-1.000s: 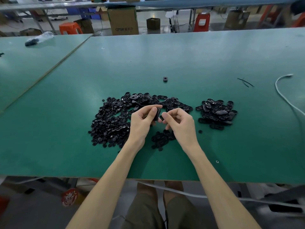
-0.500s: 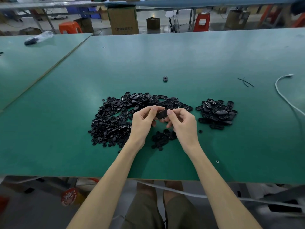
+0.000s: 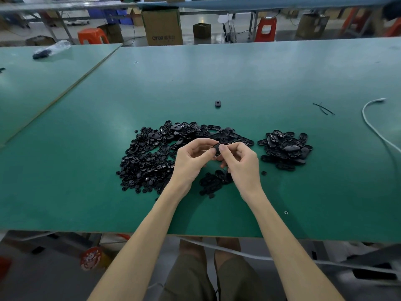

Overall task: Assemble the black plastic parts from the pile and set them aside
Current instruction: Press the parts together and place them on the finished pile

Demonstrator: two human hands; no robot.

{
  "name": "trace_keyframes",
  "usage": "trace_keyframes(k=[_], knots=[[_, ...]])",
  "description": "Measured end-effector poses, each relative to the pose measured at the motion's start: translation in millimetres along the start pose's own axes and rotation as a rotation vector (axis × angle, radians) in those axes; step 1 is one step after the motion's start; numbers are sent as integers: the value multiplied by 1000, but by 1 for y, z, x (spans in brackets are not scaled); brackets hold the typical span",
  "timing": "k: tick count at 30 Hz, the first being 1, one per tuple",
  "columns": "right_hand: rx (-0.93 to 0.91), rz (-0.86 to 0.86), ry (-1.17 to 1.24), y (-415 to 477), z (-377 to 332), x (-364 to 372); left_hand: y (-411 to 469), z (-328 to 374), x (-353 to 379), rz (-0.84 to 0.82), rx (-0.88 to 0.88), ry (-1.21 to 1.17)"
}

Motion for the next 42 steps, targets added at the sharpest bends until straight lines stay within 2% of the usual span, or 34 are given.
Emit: trace_keyframes(k=[21,30,42], knots=[[-20,-39,-88,-1,-1,5,-1,-2,-2,42,-27,73],[-28,24,-32,1,1,-3,-2,2,1,-8,-10,21],[-33,29,-33,3,0,-3,1,5,-3,75,2,104]])
Point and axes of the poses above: each hand's wrist, its own y-axis towards the middle knuckle, its own x-axis out of the palm, z = x × y, the point moved 10 cm from there along y, towards the middle knuckle, and after that the axes turned 15 degrees about y, right-handed, at the moved point
